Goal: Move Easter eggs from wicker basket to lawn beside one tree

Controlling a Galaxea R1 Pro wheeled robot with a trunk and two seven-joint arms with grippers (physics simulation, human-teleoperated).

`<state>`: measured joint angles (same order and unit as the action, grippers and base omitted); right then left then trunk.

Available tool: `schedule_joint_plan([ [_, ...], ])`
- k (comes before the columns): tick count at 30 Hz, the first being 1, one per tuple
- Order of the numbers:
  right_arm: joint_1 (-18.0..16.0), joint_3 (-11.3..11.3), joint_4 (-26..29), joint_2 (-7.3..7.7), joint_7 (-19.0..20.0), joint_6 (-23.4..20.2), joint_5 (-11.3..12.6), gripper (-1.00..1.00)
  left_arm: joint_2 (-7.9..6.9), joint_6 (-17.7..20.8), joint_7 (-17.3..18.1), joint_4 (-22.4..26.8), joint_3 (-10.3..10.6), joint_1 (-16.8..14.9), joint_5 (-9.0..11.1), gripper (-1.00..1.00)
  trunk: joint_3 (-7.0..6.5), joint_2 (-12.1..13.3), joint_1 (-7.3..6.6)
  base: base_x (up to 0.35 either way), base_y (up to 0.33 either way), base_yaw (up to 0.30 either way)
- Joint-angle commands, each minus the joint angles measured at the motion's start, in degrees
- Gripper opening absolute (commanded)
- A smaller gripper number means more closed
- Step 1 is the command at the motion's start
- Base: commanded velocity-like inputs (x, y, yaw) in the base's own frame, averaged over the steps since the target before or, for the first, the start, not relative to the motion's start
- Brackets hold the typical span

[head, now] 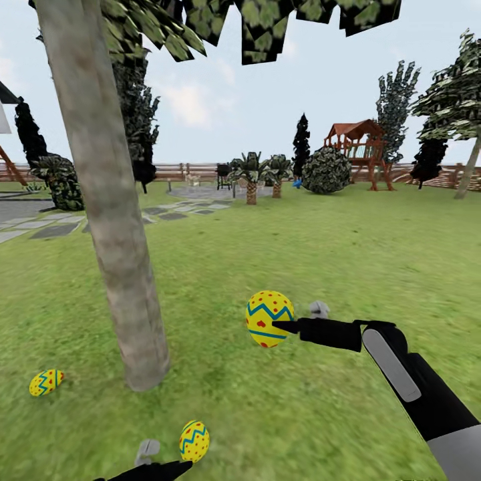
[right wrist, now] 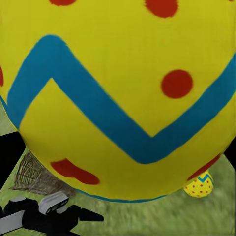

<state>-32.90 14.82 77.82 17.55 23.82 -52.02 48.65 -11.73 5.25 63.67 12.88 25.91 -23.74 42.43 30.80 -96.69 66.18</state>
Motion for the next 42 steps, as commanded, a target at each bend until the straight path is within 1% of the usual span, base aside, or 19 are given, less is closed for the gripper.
schedule_joint_plan([
  [1,-0.06,0.04,-0.03,0.03,0.50,-0.10,-0.13,-1.00,-0.05,0.55,0.14,0.04,0.36,-0.01,0.56,1.00,0.13,-0.03,0.01,0.174,-0.309,-0.214],
  [10,-0.06,0.04,-0.03,0.03,0.61,-0.10,-0.06,-1.00,0.29,-0.03,0.23,0.04,0.36,-0.02,0.55,1.00,0.71,-0.03,0.01,0.174,-0.309,-0.216],
  [14,-0.06,0.04,-0.03,-0.02,0.57,-0.10,-0.04,-1.00,-0.02,-0.06,0.43,0.04,0.36,-0.02,0.62,1.00,0.97,-0.03,0.01,0.174,-0.309,-0.215],
  [17,-0.06,0.04,-0.03,-0.42,0.50,-0.10,-0.12,-1.00,-0.07,-0.06,0.35,-0.56,0.31,-0.02,0.64,1.00,1.15,-0.03,0.01,0.180,-0.309,-0.166],
  [29,-0.06,0.04,-0.07,-0.50,0.44,-0.10,-0.19,-1.00,-0.03,-0.15,0.06,-1.02,0.28,0.00,0.64,1.00,1.21,-0.03,0.01,0.218,-0.283,-0.010],
  [32,-0.06,0.04,-1.10,-0.50,0.50,-0.06,-0.18,-1.00,-0.04,-0.16,0.05,-1.03,0.28,-0.02,0.64,1.00,1.21,-0.03,0.01,0.247,-0.258,0.000],
  [36,-0.06,0.04,-1.58,-0.50,0.48,1.11,-0.22,-1.00,-0.05,-0.22,0.05,-1.02,0.28,-0.03,0.64,1.00,1.21,-0.03,0.01,0.247,-0.258,0.000],
  [42,-0.06,0.04,-1.53,-0.50,0.61,1.21,0.21,-1.00,-0.05,-0.17,0.06,-1.08,0.28,-0.01,0.64,1.00,1.21,-0.03,0.01,0.263,-0.230,0.000],
])
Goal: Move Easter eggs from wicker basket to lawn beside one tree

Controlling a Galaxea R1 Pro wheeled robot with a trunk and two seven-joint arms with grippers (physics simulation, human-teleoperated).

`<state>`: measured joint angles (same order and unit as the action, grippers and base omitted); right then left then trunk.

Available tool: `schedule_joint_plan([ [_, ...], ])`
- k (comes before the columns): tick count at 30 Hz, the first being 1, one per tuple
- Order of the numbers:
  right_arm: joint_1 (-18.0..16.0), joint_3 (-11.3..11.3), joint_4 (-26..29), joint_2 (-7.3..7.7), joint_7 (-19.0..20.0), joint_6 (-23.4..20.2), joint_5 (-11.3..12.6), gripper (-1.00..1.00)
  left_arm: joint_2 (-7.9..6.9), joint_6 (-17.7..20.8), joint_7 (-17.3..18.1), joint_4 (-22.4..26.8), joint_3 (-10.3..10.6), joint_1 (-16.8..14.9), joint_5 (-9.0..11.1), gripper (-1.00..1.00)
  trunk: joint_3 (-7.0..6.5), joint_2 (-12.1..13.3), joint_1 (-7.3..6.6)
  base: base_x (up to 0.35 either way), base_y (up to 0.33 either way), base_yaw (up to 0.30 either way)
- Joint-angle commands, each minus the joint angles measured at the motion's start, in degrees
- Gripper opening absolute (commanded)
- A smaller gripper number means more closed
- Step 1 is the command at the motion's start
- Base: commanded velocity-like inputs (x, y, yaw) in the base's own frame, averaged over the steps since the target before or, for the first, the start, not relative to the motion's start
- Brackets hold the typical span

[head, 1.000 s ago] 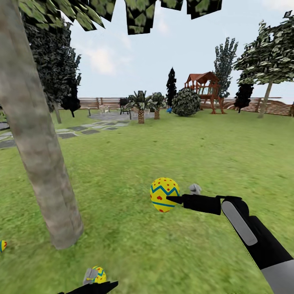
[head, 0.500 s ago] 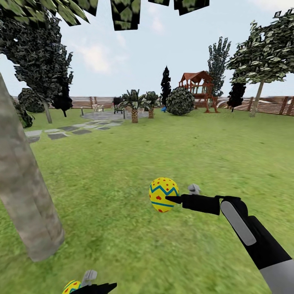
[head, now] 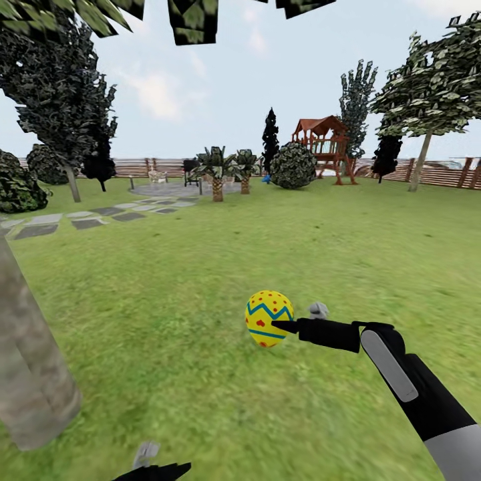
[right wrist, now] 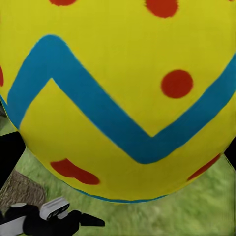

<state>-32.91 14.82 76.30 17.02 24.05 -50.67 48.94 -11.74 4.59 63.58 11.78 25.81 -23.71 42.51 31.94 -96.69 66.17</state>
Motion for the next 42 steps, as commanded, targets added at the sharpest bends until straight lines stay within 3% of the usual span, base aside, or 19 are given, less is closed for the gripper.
schedule_joint_plan([
  [1,-0.05,0.03,-0.01,0.03,0.38,-0.13,-0.12,-1.00,-0.04,0.50,0.14,0.01,0.38,-0.05,0.57,1.00,0.06,-0.03,0.03,0.322,-0.063,0.000],
  [38,-0.05,0.29,-0.11,-0.05,0.21,-0.04,-0.76,-1.00,0.05,-0.90,0.23,-0.79,0.21,-0.04,0.56,1.00,0.06,-0.03,0.03,0.336,-0.073,0.000],
  [42,-0.05,0.23,-0.69,-0.86,0.21,-0.04,-0.78,-1.00,0.05,-0.90,0.20,-0.79,0.21,-0.05,0.56,1.00,0.06,-0.03,0.03,0.336,-0.075,0.000],
])
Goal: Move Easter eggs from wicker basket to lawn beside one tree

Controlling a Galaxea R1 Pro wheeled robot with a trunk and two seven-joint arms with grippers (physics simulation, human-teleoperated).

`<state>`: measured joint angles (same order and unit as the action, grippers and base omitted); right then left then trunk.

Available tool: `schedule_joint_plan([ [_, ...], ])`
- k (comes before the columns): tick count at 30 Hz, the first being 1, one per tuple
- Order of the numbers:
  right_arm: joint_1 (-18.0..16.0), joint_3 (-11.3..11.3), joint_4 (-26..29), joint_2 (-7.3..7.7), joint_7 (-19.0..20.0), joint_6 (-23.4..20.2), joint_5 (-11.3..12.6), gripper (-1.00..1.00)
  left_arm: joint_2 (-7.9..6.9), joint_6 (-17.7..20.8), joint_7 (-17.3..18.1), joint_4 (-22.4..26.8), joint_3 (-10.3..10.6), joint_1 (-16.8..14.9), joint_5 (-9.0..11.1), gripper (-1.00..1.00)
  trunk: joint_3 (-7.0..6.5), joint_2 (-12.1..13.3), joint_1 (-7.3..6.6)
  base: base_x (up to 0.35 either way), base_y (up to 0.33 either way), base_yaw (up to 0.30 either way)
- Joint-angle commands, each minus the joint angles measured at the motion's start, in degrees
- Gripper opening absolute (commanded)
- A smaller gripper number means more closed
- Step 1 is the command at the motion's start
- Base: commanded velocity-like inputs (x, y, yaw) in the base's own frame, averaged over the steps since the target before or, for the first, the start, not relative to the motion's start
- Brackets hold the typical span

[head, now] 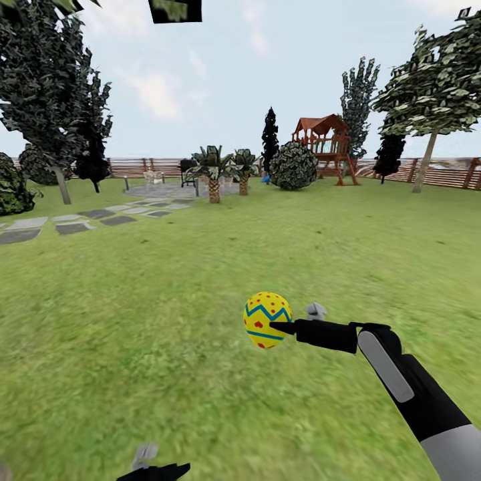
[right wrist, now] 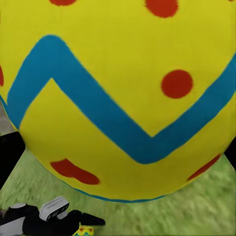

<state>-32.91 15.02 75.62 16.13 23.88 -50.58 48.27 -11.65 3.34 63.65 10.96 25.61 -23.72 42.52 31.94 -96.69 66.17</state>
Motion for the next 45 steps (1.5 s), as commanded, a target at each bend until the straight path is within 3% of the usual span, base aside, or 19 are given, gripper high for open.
schedule_joint_plan([
  [1,-0.05,0.04,-0.02,-0.07,0.38,-0.13,-0.14,-1.00,-0.04,0.35,0.14,0.02,0.41,-0.02,0.56,1.00,0.06,-0.03,0.03,0.336,-0.071,0.005],
  [15,-0.05,0.06,-0.03,-0.31,0.37,-0.21,-0.19,-1.00,0.13,0.29,0.08,0.02,0.50,-0.06,0.55,1.00,0.36,-0.03,0.03,0.336,-0.071,0.211],
  [23,-0.05,0.10,-0.11,-0.31,0.37,-0.22,-0.19,-1.00,0.22,0.28,0.08,0.02,0.50,-0.05,0.55,1.00,0.40,-0.03,0.03,0.336,-0.071,0.052],
  [45,-0.05,0.10,-0.94,-0.31,0.43,-0.13,-0.20,-1.00,0.56,0.27,0.07,0.02,0.67,-0.03,0.46,1.00,1.14,-0.03,0.03,0.335,-0.116,0.261],
])
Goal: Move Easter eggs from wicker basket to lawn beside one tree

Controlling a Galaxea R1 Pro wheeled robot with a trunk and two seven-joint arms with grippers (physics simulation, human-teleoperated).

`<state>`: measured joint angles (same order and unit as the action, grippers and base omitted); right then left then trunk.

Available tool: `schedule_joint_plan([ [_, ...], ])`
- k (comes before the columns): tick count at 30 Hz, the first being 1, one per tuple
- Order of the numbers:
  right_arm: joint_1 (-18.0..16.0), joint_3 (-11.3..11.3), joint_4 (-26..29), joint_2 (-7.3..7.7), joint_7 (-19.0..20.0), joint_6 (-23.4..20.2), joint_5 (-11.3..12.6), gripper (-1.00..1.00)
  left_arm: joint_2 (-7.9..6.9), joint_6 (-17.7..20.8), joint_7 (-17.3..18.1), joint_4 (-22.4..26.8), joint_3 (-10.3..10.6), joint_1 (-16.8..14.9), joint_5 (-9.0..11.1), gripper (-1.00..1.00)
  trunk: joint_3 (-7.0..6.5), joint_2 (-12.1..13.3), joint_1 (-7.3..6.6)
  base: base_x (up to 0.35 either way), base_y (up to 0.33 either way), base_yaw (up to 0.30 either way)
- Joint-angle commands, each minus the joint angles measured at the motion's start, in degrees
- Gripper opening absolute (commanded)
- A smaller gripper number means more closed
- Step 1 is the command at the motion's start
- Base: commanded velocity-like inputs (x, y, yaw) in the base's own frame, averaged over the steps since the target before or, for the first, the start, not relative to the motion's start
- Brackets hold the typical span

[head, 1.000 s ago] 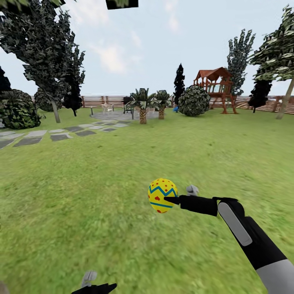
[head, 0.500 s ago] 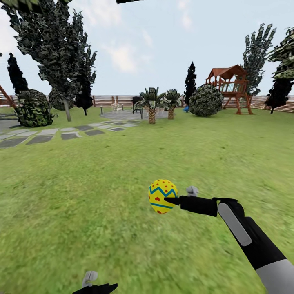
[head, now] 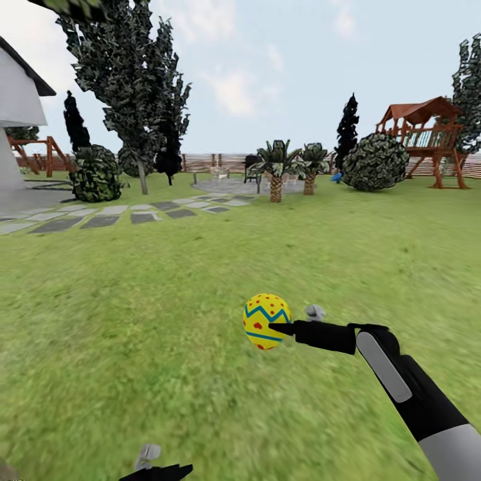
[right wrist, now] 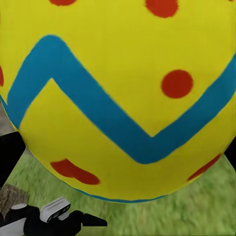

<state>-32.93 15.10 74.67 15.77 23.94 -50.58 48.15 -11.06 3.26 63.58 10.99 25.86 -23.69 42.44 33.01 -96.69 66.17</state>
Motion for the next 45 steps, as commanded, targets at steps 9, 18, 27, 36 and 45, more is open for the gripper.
schedule_joint_plan([
  [9,-0.03,0.02,0.04,0.05,0.32,-0.13,-0.09,-1.00,-0.01,0.35,0.14,0.00,0.42,-0.05,0.54,1.00,0.47,-0.03,0.03,0.327,-0.169,0.262],
  [18,-0.03,0.06,0.01,0.03,0.32,0.74,-0.15,-1.00,-0.09,0.35,0.14,0.00,0.42,-0.07,0.54,1.00,0.88,-0.03,0.03,0.327,-0.171,0.262],
  [27,-0.03,0.11,-0.04,0.05,0.32,1.62,-0.08,-1.00,-0.10,0.35,0.14,0.00,0.42,-0.07,0.56,1.00,1.30,-0.03,0.03,0.322,-0.175,0.262],
  [36,-0.03,0.11,-0.81,-0.04,0.24,1.71,-0.16,-1.00,-0.10,0.35,0.14,0.00,0.42,-0.06,0.58,1.00,1.71,-0.03,0.03,0.308,-0.193,0.262],
  [45,-0.03,0.96,-0.83,-0.04,0.27,1.71,-0.17,-1.00,-0.01,0.35,0.14,-0.08,0.42,-0.08,0.63,1.00,2.13,-0.03,0.03,0.283,-0.215,0.262],
])
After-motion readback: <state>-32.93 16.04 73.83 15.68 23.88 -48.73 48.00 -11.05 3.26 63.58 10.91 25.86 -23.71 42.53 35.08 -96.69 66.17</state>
